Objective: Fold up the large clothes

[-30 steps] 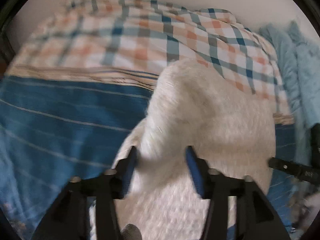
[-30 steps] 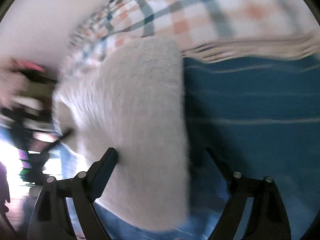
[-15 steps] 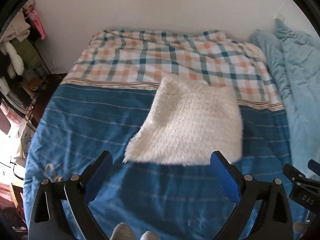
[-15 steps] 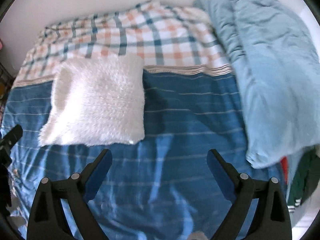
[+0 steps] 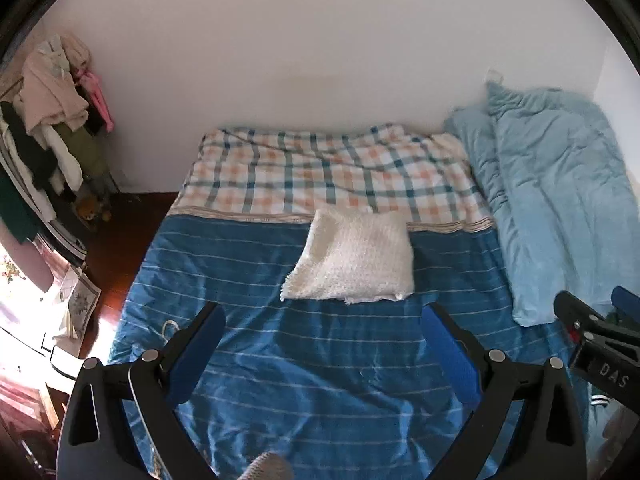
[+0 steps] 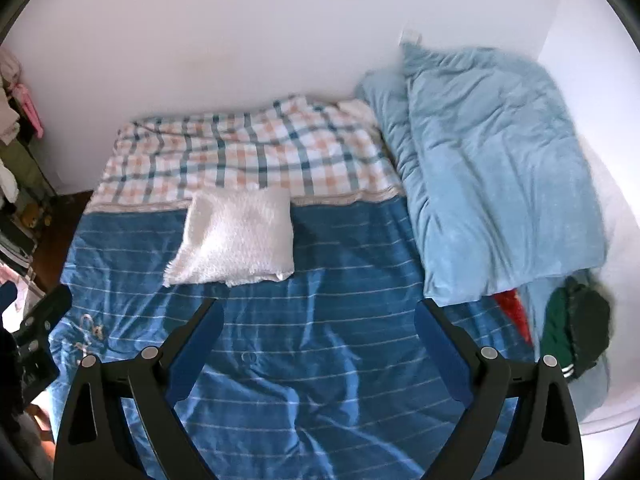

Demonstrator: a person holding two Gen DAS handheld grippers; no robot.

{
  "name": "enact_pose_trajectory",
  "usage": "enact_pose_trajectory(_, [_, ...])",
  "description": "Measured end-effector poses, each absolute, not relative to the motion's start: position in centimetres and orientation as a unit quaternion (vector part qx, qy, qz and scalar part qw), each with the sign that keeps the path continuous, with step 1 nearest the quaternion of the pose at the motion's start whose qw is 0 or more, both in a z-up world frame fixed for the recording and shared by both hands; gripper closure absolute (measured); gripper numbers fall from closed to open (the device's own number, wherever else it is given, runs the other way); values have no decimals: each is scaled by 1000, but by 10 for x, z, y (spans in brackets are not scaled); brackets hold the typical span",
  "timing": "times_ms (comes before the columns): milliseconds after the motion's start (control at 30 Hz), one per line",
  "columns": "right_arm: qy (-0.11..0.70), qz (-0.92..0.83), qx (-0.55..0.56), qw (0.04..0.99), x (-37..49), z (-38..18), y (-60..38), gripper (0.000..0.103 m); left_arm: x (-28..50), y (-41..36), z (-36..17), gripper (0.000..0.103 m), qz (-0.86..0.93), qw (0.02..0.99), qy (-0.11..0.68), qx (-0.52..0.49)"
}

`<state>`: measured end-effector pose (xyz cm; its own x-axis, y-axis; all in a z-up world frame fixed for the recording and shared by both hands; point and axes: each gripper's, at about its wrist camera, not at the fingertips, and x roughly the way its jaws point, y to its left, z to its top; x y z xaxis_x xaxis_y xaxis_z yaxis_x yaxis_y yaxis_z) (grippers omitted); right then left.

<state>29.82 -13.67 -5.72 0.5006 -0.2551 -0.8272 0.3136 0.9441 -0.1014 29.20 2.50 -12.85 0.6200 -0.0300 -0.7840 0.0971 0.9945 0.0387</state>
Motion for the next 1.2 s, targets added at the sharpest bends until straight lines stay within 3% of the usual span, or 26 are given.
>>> enact_pose_trajectory(267, [426, -160, 21, 890, 214, 40, -114, 5, 226, 32, -57, 3, -37, 918, 393, 36])
enact_pose_trajectory(500, [400, -160, 24, 902, 173, 86, -106, 5, 195, 37, -28, 3, -36, 926, 374, 32])
enact_pose_trajectory(1200, [370, -144, 17, 918, 120, 128, -105, 4, 148, 39, 2, 3, -21, 941, 337, 31])
